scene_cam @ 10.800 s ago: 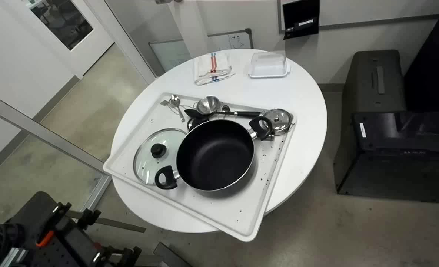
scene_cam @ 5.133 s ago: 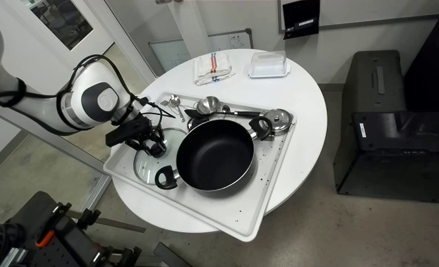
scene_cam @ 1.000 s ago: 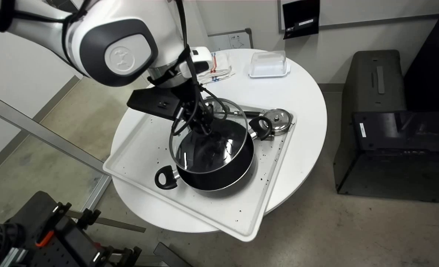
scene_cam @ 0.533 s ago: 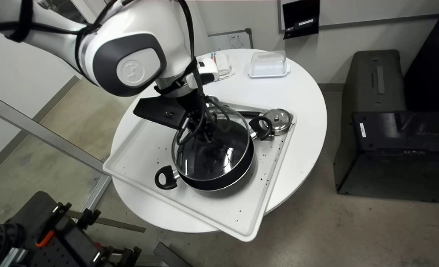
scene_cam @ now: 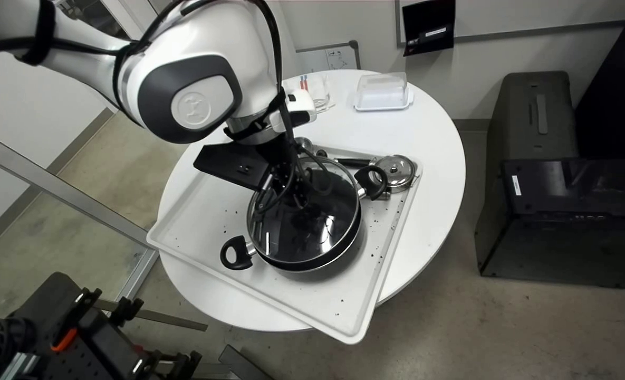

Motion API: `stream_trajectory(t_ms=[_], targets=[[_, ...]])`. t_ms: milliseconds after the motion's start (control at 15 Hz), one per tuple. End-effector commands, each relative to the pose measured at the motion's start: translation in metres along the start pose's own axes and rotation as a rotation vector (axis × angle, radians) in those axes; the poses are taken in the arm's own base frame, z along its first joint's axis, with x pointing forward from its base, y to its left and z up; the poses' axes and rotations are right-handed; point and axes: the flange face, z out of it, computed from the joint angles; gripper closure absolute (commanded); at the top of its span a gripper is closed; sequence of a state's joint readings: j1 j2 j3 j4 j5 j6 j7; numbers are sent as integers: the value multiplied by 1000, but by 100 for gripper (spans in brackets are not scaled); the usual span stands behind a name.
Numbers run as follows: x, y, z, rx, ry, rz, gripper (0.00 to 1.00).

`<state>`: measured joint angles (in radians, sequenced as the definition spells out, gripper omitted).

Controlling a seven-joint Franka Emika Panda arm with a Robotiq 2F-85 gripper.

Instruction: Put the glass lid on the black pot.

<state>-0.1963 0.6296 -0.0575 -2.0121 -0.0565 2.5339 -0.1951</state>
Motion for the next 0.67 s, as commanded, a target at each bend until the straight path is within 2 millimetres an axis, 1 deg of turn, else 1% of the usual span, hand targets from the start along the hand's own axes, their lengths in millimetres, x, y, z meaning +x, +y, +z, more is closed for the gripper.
stream_trajectory(t_ms=[0,333,600], targets=[[3,9,-8,7,-4,40,75],[1,15,-5,6,-11,52,75],[0,13,-2,9,-18,58,75]])
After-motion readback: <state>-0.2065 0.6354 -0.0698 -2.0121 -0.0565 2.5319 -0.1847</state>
